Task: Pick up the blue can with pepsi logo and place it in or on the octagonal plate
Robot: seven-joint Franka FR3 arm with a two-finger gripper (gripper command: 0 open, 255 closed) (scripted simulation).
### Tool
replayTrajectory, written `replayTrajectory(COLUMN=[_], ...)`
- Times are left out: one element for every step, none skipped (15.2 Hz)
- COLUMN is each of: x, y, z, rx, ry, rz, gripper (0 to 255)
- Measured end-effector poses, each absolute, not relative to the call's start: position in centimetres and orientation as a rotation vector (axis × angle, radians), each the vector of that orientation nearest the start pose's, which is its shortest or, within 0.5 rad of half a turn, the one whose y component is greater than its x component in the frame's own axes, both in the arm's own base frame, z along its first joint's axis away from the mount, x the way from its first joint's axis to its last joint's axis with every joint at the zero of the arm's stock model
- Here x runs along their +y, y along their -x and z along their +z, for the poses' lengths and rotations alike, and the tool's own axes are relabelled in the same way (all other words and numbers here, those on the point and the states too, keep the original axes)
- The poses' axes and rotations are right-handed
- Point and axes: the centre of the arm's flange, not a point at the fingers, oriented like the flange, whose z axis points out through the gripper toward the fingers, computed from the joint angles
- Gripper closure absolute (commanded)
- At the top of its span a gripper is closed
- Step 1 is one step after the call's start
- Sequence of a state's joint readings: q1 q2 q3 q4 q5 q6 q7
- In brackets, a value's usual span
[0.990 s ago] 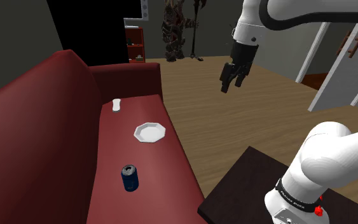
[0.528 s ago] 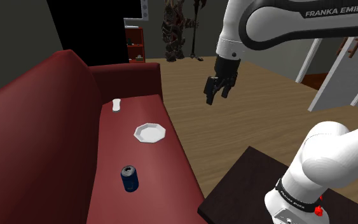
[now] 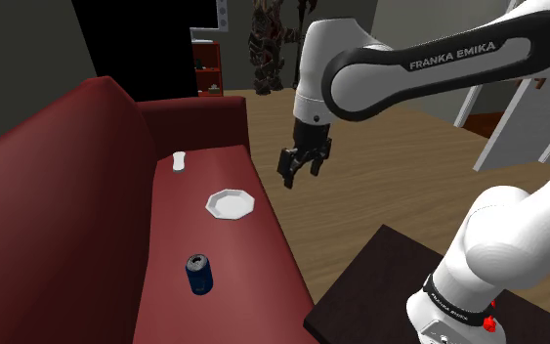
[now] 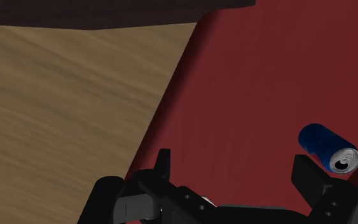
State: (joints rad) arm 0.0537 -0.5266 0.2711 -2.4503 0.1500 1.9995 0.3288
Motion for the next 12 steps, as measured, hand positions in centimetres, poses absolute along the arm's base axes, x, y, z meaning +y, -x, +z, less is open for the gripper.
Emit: replayTrajectory(x=[15.4,16.1,17.2,18.4,19.3,20.3,21.3,22.0,23.0,23.9,24.8,25.6], y=[-38.4,-38.7,-39.3,-39.8,-40.3,-40.9,-41.3,-41.5,-42.0,-42.9,-43.4,-44.0], z=[47.5,46.7,46.1,45.1,44.1,43.6,42.7,41.9,41.1,40.3,39.7,38.8], rx=[0.148,0.151,0.153,0.156,0.16,0.163,0.165,0.169,0.171,0.175,0.178,0.181], ry=[3.114,3.114,3.115,3.115,3.115,3.115,3.115,3.116,3.116,3.115,3.116,3.116], rz=[-0.09,-0.087,-0.084,-0.08,-0.077,-0.074,-0.071,-0.068,-0.066,-0.063,-0.06,-0.057], gripper=[0,0,0,0,0,0,0,0,0,0,0,0])
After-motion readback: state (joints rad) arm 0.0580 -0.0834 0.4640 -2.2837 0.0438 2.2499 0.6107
